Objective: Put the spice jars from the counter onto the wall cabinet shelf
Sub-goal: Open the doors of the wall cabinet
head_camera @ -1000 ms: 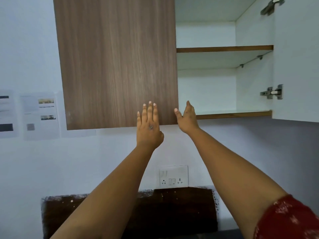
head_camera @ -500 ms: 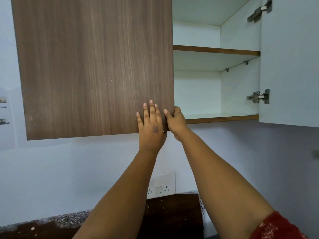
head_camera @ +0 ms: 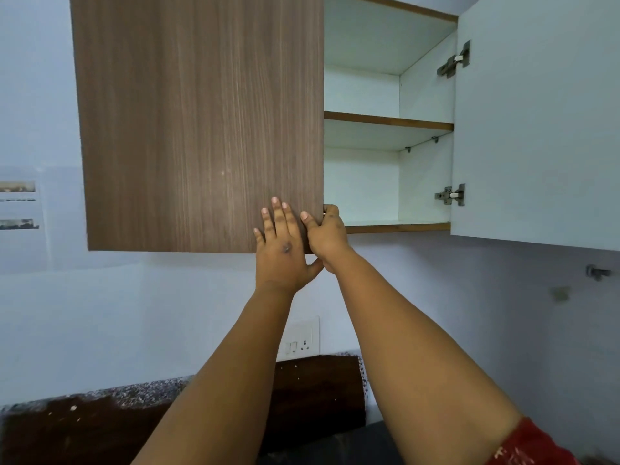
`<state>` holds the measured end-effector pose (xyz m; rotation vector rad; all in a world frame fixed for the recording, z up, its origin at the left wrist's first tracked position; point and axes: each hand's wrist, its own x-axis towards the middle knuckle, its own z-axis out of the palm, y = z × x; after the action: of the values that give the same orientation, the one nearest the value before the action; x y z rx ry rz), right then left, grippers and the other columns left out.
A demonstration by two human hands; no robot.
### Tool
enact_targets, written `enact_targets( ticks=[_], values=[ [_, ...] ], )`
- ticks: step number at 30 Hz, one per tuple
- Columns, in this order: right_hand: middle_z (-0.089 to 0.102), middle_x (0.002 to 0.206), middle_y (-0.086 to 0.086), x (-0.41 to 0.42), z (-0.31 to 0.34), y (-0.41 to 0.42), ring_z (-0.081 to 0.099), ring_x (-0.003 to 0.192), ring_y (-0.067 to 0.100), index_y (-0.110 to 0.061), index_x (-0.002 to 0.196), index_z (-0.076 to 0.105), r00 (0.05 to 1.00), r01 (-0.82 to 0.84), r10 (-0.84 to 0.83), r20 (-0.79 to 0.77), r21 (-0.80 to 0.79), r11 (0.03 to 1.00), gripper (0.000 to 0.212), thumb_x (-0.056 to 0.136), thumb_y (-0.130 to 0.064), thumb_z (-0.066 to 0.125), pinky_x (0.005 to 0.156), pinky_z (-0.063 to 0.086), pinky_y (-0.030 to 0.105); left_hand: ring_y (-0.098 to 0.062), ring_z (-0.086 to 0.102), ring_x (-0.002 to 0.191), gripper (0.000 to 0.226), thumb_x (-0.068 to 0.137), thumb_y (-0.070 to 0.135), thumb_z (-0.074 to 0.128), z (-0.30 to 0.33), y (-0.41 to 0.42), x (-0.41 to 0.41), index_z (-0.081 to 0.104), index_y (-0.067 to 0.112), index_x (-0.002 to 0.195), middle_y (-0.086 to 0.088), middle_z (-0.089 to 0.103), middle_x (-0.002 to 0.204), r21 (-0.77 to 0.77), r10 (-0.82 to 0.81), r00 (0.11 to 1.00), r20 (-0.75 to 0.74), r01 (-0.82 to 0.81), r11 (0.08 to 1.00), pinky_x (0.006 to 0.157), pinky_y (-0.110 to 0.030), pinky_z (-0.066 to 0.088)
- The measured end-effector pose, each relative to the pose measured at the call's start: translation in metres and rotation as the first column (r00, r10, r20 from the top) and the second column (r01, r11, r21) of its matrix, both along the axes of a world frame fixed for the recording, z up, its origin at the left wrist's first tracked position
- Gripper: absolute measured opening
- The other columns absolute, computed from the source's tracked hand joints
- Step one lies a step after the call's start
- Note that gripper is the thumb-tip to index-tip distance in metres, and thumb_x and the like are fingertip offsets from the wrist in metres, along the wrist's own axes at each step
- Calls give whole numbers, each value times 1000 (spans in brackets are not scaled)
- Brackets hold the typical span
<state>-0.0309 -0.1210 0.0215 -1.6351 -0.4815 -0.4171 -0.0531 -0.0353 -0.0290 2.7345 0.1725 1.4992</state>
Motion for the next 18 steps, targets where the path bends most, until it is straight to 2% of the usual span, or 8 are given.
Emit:
enact_targets(
  ticks=[3, 6, 10, 13, 15, 18],
  values=[
    [57, 124, 10, -44, 1, -6, 58, 112, 28, -11, 126, 41, 1000, 8, -8, 7, -13, 1000, 37, 97, -29, 54, 95, 51, 40, -39, -4, 148, 117, 78, 70, 54, -2, -10, -43, -3, -1, 152, -22, -8, 160, -82, -64, 998, 11, 65, 995, 118, -49, 15],
    [57, 124, 10, -92, 3, -12, 58, 112, 29, -9, 127, 40, 1000, 7, -6, 17, -47, 999, 38, 96, -26, 56, 96, 50, 42, -41, -3, 148, 116, 76, 73, 42, -1, -16, -90, 1, -6, 151, -26, -4, 159, -108, -95, 995, 20, 97, 989, 119, -46, 12],
    [57, 118, 10, -154, 4, -8, 59, 104, 27, -8, 121, 40, 998, 16, -14, 57, -47, 999, 34, 95, -22, 57, 83, 50, 32, -37, 0, 149, 107, 84, 52, 63, 0, -11, -151, 5, -8, 151, -27, 0, 159, -153, -160, 987, 29, 162, 975, 122, -43, 12],
    [56, 116, 11, -203, 2, 1, 59, 101, 27, -8, 117, 41, 995, 32, -27, 98, -47, 998, 34, 93, -23, 60, 80, 50, 31, -36, 0, 149, 87, 94, 44, 51, 3, -8, -195, 7, -3, 152, -28, 3, 159, -91, -116, 993, -21, 114, 989, 122, -39, 10],
    [54, 117, 11, -233, 1, 6, 59, 102, 27, -7, 119, 41, 992, 35, -26, 121, -69, 997, 40, 91, -28, 62, 84, 52, 34, -38, 10, 148, 74, 98, 37, 47, 8, -7, -220, 14, -2, 152, -30, 10, 157, -70, -68, 997, -43, 65, 995, 120, -40, 19],
    [50, 119, 11, -270, 2, 14, 57, 104, 28, -6, 120, 41, 990, 33, -18, 143, -101, 994, 43, 90, -28, 63, 85, 49, 35, -35, 42, 135, 60, 95, 32, 52, 11, 2, -250, 36, -2, 143, -28, 39, 146, -119, -5, 1000, 1, 5, 993, 107, -38, 40]
  ],
)
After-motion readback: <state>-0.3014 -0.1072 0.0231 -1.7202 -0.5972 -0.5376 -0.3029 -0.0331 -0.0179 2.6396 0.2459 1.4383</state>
